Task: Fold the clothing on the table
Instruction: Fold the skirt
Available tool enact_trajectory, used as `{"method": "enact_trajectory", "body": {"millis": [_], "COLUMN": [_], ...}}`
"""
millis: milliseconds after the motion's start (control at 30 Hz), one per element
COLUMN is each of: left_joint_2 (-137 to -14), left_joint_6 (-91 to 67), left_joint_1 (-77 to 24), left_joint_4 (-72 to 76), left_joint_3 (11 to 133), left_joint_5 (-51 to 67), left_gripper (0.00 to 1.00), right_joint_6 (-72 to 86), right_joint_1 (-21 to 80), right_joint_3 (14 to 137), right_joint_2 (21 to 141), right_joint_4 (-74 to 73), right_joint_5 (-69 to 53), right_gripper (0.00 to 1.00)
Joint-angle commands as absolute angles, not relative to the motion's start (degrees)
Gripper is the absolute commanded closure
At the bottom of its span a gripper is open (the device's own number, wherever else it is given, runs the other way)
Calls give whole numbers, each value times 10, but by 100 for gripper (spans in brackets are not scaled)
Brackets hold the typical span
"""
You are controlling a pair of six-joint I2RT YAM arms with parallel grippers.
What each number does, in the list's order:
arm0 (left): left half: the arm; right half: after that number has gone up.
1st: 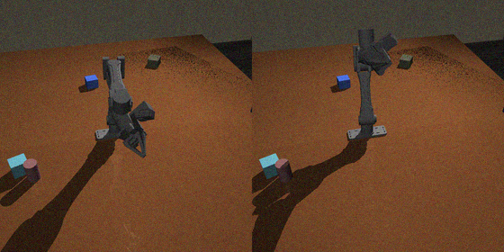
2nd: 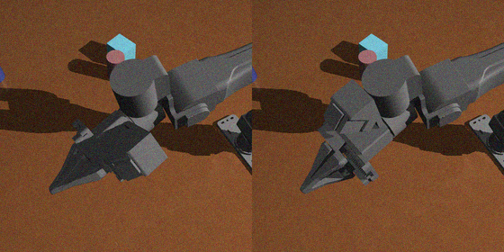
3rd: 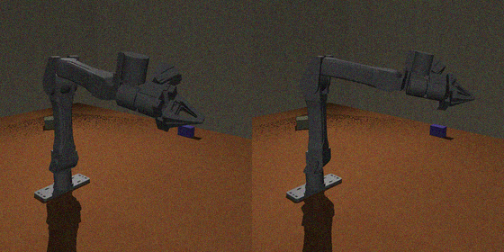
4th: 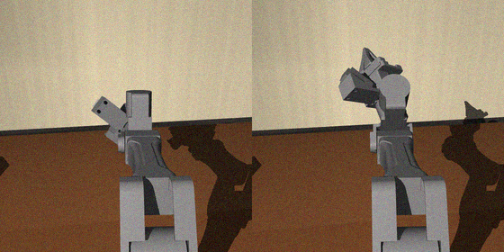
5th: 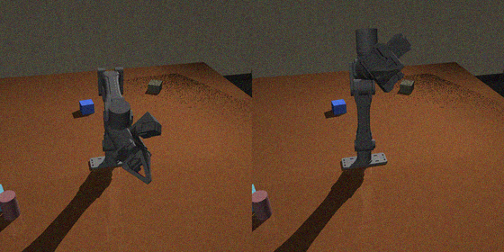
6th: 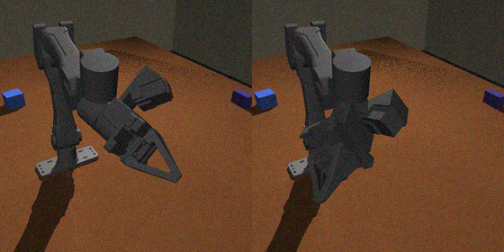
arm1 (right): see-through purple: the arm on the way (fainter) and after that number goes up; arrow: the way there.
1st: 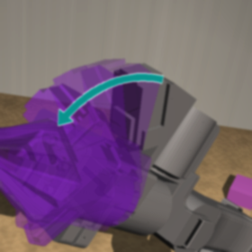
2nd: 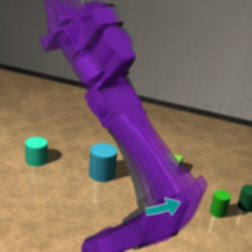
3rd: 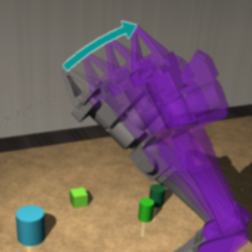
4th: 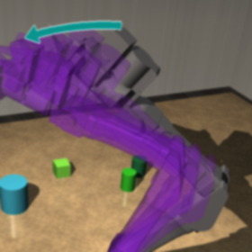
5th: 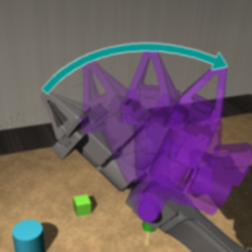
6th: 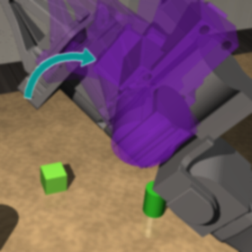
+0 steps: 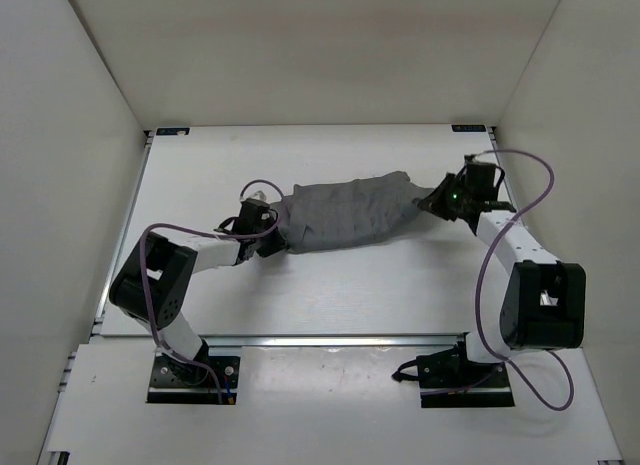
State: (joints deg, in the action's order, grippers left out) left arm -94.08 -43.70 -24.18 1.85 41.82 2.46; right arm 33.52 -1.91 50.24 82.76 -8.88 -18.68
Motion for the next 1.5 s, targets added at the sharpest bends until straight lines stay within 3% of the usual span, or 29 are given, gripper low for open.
{"method": "enact_trajectory", "body": {"millis": [0, 100, 300, 433, 833, 900, 967, 1033, 1100, 1267, 1467], "left_joint_2": [-965, -962, -936, -920, -907, -903, -890, -867, -823, -744, -643], "left_joint_6": [-462, -475, -475, -476, -474, -473, -474, -476, -477, -469, -455], "left_joint_1": [-257, -251, -233, -230, -228, -225, -219, -213, -200, -151, -123], "left_joint_4": [22, 56, 54, 52, 73, 76, 75, 67, 43, 1, -61], "left_joint_3": [417, 387, 369, 363, 330, 321, 319, 316, 323, 327, 307], "left_joint_5": [33, 44, 36, 40, 68, 73, 87, 93, 88, 106, 96], "left_gripper": [100, 100, 100, 100, 100, 93, 69, 54, 47, 44, 49], "right_joint_6": [231, 187, 180, 156, 171, 170, 163, 152, 158, 206, 229], "right_joint_1": [10, 88, 237, 320, 362, 368, 373, 375, 378, 358, 326], "right_joint_3": [597, 716, 796, 881, 922, 930, 951, 961, 950, 787, 670], "right_joint_2": [825, 879, 968, 1059, 1202, 1215, 1225, 1216, 1188, 1041, 884], "right_joint_4": [-178, -223, -159, -206, -191, -196, -210, -217, -194, -35, 19], "right_joint_5": [-178, -220, -348, -349, -435, -456, -462, -466, -454, -490, -464], "right_gripper": [100, 100, 100, 100, 100, 100, 96, 86, 70, 58, 57]}}
